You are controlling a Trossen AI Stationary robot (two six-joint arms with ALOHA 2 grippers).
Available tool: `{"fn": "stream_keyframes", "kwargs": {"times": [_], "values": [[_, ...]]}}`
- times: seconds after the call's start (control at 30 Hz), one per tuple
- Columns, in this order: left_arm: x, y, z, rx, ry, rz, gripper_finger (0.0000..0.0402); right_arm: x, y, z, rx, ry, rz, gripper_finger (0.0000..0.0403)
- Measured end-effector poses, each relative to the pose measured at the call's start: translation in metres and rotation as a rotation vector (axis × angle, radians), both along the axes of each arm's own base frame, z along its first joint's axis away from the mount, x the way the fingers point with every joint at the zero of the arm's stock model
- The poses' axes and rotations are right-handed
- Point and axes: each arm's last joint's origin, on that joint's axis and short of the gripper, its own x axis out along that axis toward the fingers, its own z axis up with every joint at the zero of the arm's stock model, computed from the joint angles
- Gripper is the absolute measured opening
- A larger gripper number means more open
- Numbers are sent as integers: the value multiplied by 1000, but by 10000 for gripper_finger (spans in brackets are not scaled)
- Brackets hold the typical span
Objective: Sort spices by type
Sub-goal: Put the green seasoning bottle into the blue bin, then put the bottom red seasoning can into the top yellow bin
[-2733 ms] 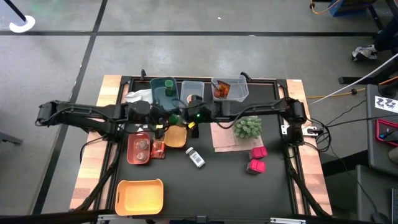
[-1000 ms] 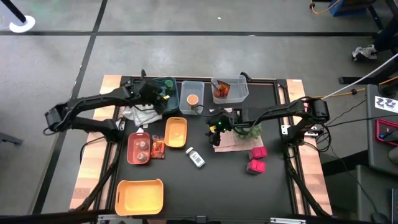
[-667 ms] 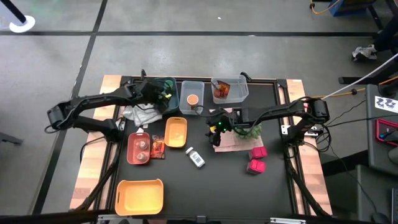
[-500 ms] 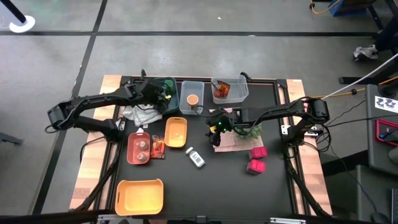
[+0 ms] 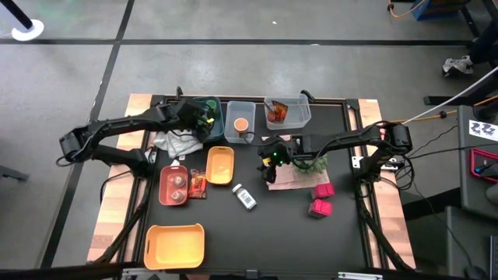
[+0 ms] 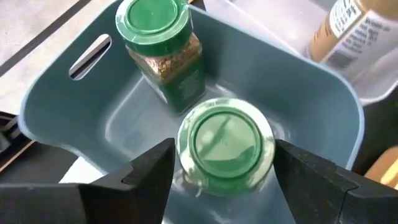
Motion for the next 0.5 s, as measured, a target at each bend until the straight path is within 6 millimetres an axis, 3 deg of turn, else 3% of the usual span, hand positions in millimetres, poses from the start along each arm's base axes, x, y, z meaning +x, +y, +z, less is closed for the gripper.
{"fn": "stream_keyframes", "kwargs": {"times": [0.33, 0.5], "values": [[-2, -1, 15, -35, 77, -20, 251, 0, 3, 0, 71, -2, 54, 289], [-3, -2, 22, -44, 104, -30, 251, 0, 3, 0, 141, -1, -4, 289]]}}
